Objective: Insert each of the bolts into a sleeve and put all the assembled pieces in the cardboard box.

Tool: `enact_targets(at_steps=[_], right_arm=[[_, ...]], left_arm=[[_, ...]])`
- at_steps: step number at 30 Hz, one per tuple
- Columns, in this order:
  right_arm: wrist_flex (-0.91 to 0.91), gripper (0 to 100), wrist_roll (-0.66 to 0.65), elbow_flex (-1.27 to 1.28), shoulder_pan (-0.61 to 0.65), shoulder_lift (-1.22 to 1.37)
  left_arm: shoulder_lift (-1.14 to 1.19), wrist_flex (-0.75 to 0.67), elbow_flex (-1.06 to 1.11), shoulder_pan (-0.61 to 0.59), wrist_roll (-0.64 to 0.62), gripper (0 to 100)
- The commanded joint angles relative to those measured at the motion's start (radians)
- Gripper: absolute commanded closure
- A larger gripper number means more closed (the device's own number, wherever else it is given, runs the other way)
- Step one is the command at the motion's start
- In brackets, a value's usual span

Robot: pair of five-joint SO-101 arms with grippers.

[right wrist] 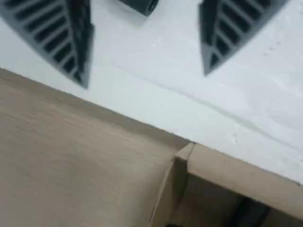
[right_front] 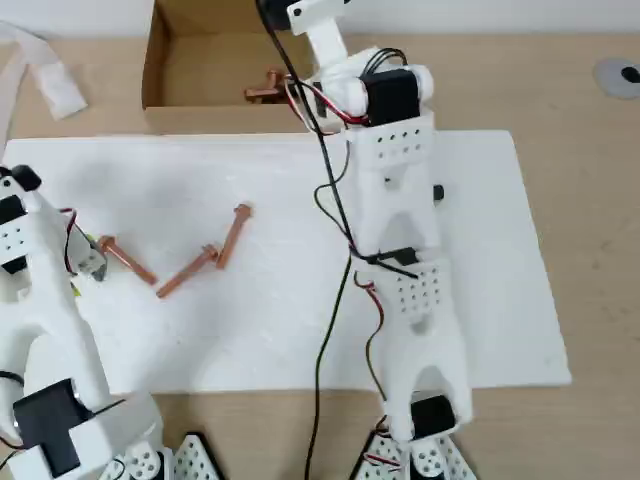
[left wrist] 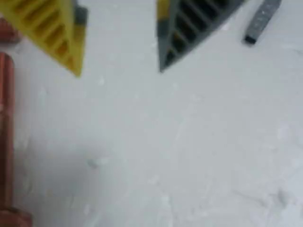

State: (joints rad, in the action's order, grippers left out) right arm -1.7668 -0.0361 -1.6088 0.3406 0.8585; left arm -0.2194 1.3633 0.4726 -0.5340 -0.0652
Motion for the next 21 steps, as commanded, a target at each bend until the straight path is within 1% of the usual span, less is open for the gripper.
enact_targets(at_steps=[1,4,10,14,17,21], right_arm=[[-0.021,81.3,-0.006,0.050,0.016,-0.074],[-0.021,81.3,-0.006,0.087,0.016,-0.074],[-0.021,81.3,-0.008,0.128,0.016,-0.074],[-0.021,81.3,-0.008,0.145,0.013,-0.074],[-0.021,81.3,-0.011,0.145,0.012,-0.074],[-0.021,81.3,-0.012,0.145,0.010,-0.074]], left_arm=[[-0.002,-0.009,-0.078,-0.014,-0.048,89],[0.002,-0.009,-0.101,-0.003,-0.109,89],[0.005,-0.012,-0.103,0.089,-0.198,89],[0.005,-0.068,-0.101,0.117,-0.261,89],[0.005,-0.086,-0.101,0.114,-0.281,89],[0.005,-0.138,-0.071,0.110,-0.278,89]])
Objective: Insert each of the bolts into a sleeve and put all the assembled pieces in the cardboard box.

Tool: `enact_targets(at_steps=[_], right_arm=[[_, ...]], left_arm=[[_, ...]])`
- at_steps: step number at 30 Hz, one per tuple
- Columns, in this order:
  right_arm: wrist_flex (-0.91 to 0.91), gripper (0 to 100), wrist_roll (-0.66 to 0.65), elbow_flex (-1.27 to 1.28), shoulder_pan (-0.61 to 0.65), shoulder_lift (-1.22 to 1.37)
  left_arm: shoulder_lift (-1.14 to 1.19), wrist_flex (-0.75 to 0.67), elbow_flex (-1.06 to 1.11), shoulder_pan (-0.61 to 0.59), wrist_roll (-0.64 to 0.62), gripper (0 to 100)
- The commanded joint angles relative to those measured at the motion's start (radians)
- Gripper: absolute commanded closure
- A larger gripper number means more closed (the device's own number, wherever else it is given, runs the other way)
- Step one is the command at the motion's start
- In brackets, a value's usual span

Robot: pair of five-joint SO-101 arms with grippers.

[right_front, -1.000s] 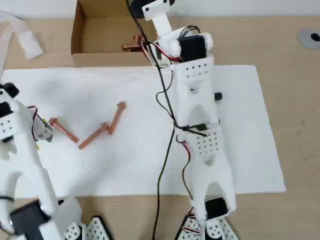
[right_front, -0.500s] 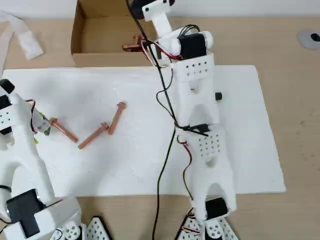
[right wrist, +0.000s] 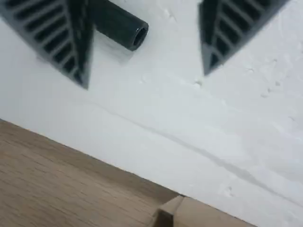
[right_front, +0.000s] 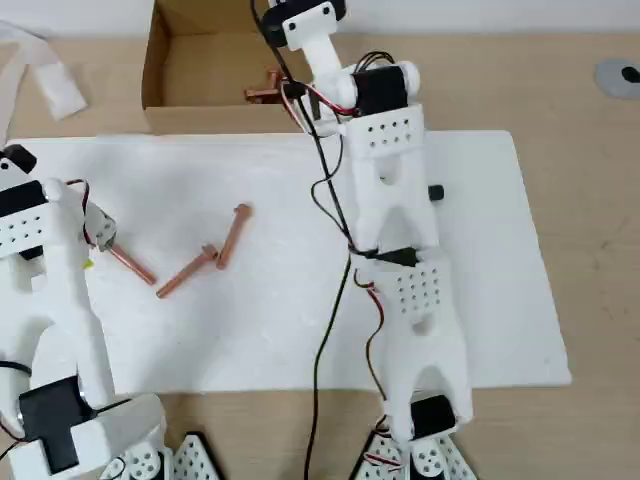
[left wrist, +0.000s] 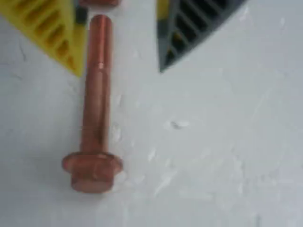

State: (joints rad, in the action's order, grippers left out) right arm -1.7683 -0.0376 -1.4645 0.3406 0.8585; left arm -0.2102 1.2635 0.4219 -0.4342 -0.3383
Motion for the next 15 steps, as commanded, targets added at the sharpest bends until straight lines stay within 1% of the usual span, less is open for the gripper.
enact_targets(at_steps=[1,7,10,15], right_arm=[[-0.020,81.3,-0.011,0.001,0.010,-0.074],[-0.020,81.3,-0.011,0.001,0.010,-0.073],[-0.020,81.3,-0.009,0.001,0.010,-0.071],[-0.020,81.3,-0.008,0.001,0.015,-0.071]], left_arm=[[-0.004,-0.058,-0.002,0.011,-0.005,89],[-0.002,-0.187,0.107,0.017,-0.006,89],[-0.002,-0.219,0.132,0.017,-0.008,89],[-0.002,-0.230,0.137,0.018,-0.008,89]])
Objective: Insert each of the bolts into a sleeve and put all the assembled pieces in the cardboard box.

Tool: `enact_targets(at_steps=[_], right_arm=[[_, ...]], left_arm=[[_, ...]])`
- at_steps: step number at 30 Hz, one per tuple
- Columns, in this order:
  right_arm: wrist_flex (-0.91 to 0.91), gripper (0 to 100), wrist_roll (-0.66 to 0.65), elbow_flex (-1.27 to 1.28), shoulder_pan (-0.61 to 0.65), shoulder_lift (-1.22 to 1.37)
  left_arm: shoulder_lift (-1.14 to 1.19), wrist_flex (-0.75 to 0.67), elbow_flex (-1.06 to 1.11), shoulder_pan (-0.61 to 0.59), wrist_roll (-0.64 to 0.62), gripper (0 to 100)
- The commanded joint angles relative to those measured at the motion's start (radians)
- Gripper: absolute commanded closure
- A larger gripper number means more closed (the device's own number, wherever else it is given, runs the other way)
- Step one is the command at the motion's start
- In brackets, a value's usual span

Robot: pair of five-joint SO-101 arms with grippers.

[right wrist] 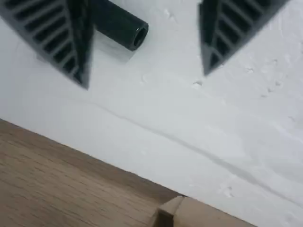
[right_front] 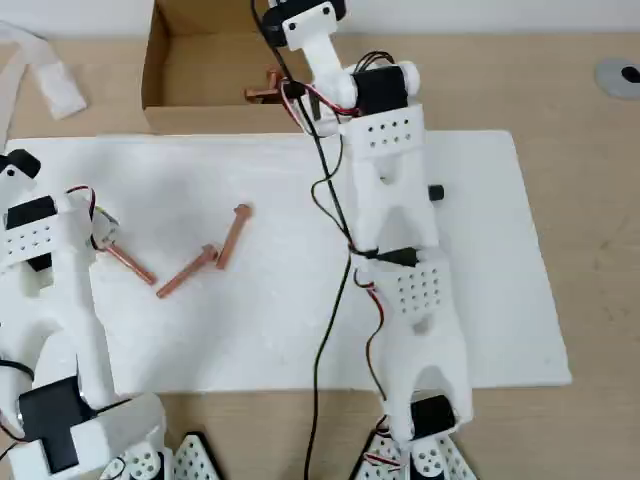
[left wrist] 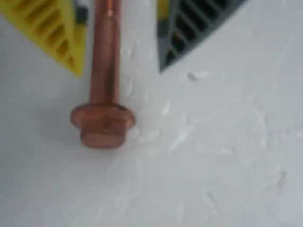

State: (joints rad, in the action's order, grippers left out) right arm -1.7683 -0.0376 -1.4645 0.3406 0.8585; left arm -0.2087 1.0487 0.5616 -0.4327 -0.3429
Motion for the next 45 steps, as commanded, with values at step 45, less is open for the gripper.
enact_targets(at_steps=[45], right_arm=[[-0.021,81.4,0.100,0.045,0.008,-0.087]], left_arm=[[0.242,0.075,-0.123,-0.040,0.094,99]])
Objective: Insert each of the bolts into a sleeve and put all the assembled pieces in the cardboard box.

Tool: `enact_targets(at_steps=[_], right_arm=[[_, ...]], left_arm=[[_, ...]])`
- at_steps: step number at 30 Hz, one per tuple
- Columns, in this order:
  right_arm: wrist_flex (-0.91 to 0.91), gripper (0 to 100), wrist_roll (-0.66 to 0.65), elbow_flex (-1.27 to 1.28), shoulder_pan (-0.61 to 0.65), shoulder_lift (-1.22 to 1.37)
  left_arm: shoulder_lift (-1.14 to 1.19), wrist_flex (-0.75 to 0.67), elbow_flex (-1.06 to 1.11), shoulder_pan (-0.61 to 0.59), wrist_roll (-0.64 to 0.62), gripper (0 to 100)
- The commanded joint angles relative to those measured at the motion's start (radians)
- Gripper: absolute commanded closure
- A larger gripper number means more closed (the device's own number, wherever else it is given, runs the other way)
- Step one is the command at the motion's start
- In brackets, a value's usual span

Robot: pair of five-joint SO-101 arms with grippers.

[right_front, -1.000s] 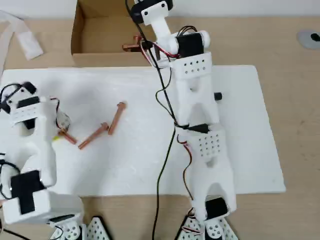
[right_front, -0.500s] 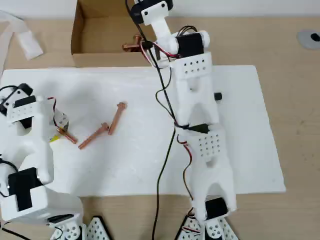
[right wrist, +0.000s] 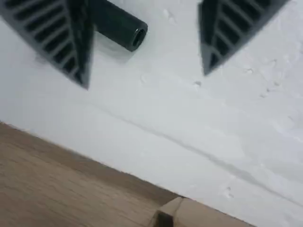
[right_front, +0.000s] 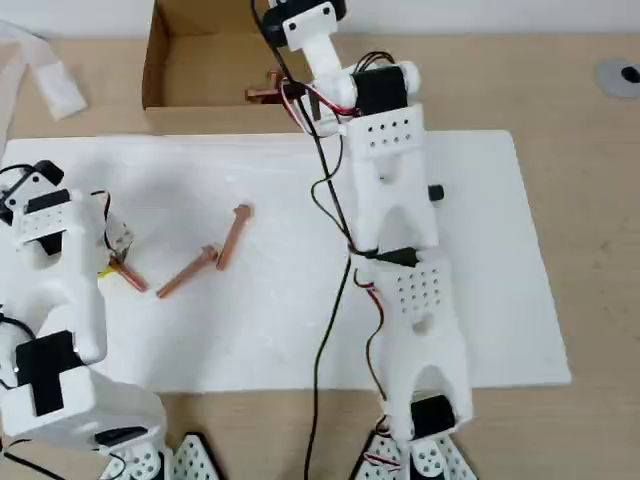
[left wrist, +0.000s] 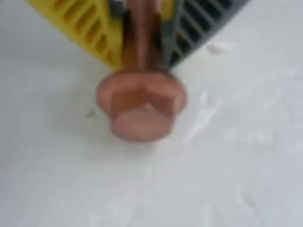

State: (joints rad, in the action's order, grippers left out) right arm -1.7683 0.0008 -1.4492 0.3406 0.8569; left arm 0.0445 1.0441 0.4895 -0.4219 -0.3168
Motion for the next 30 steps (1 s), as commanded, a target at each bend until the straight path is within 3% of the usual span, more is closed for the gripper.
enact_targets(at_steps=[1,8,13,18,25,30], right_arm=[[-0.021,81.4,0.078,0.067,0.008,-0.105],[-0.020,81.1,0.078,0.625,0.010,-0.440],[-0.014,81.1,-0.092,0.954,-0.051,-0.641],[-0.009,81.3,-0.344,0.998,-0.183,-0.656],[0.046,81.1,-0.454,1.004,-0.219,-0.515],[0.071,81.1,-0.321,0.964,-0.228,-0.380]], left_arm=[[-0.012,0.115,-0.075,-0.048,0.101,99],[-0.162,0.285,-0.210,-0.034,0.226,99],[-0.437,0.311,-0.160,0.055,0.229,99],[-0.685,0.307,-0.072,0.147,0.226,99],[-0.774,0.172,0.077,0.163,0.232,99],[-0.777,0.103,0.138,0.158,0.247,99]])
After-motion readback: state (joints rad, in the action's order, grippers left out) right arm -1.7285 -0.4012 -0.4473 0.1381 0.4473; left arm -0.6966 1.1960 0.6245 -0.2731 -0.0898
